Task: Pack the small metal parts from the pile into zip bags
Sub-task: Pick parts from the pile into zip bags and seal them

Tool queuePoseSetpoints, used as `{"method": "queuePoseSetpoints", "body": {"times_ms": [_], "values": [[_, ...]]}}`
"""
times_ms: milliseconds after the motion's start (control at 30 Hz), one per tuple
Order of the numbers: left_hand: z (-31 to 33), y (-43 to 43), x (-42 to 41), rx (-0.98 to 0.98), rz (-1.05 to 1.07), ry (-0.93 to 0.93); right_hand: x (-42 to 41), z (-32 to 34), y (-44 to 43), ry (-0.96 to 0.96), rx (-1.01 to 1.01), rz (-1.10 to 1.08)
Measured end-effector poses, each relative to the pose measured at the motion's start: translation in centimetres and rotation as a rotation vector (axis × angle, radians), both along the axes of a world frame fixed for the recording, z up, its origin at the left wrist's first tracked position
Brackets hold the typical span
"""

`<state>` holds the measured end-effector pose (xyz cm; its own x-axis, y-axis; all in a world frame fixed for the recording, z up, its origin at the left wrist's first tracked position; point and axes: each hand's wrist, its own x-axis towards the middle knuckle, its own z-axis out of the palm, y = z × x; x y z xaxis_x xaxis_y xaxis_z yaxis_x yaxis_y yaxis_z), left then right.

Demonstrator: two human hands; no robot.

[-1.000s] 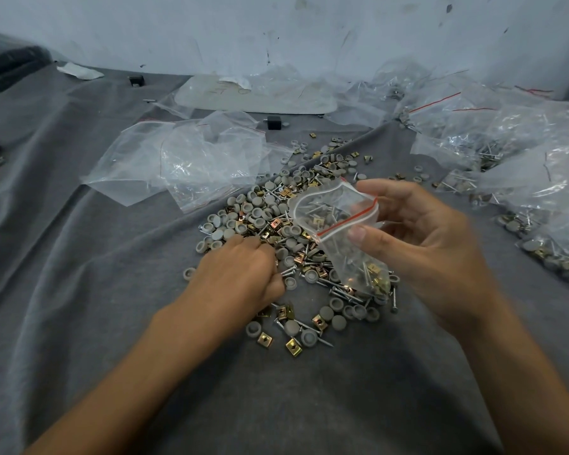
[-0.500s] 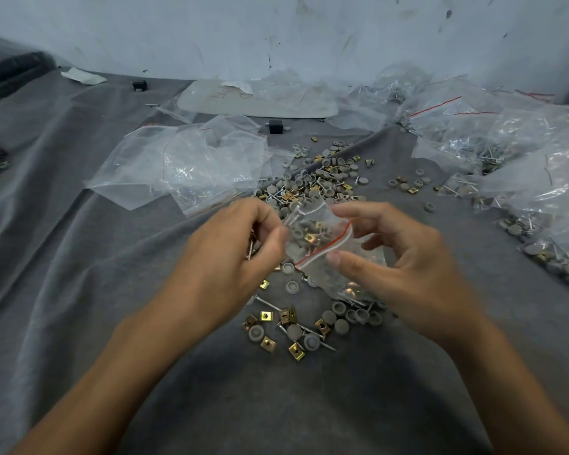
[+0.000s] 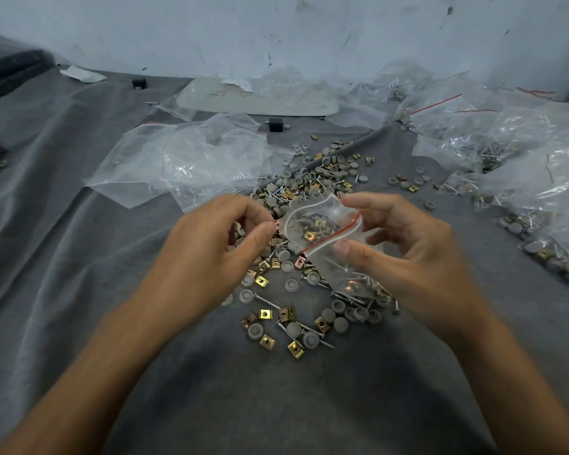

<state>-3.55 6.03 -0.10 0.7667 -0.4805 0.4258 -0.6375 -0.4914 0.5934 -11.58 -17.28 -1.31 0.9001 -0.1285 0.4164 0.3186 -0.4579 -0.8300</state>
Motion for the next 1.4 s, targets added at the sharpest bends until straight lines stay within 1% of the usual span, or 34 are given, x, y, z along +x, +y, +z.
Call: {"method": "queuePoseSetpoints", "body": {"times_ms": [33,167,200,333,533,600,700,767,833,900,967,1100,1167,1300,1400], "values": [[0.0,0.4,0.2,0.055,-0.023,0.017,0.0,0.0,-0.1,0.001,0.013,-0.002],[-1.1,0.9,0.6,0.414,-0.178,0.161,-0.1,0.0,-0.3,0.007,0.019,-0.001],[-1.5,0.7,0.6,0.473,-0.201,0.177,0.0,0.0,-0.2,0.012,0.016,-0.001],[-2.7,0.2,0.9,0.573,-0.22,0.148,-0.1,0.1,-0.2,0.02,0.023,0.0],[-3.6,0.3,0.9,0.606,-0.196,0.066,-0.2,0.4,-0.2,0.045,0.059,0.009],[-3.5,0.2,0.9,0.534,-0.196,0.059,-0.3,0.6,-0.3,0.05,0.101,0.017],[-2.5,-0.3,0.7,0.236,-0.113,0.037,-0.4,0.9,-0.3,0.061,0.138,0.027],[-1.9,-0.6,0.3,0.052,-0.057,0.047,-0.4,0.9,-0.3,0.074,0.111,0.042],[-1.5,-0.9,-0.1,-0.046,-0.053,0.052,-0.4,0.8,-0.2,0.078,0.062,0.063],[-1.3,-1.1,-0.5,-0.053,-0.069,0.016,-0.3,0.5,0.0,0.071,0.003,0.078],[-1.3,-1.2,-0.7,-0.017,-0.088,-0.012,-0.2,0.2,0.2,0.068,-0.047,0.096],[-1.4,-1.6,-0.8,0.001,-0.103,0.0,-0.1,-0.3,0.3,0.055,-0.051,0.117],[-1.3,-1.7,-0.8,-0.033,-0.082,-0.012,0.0,-0.3,0.0,0.043,0.015,0.11],[-1.1,-1.3,-0.4,-0.193,0.037,-0.008,0.4,0.0,-0.7,-0.037,0.275,0.086],[-1.4,-1.1,-0.2,-0.166,0.024,0.032,0.7,0.3,-1.5,-0.101,0.422,-0.011]]}}
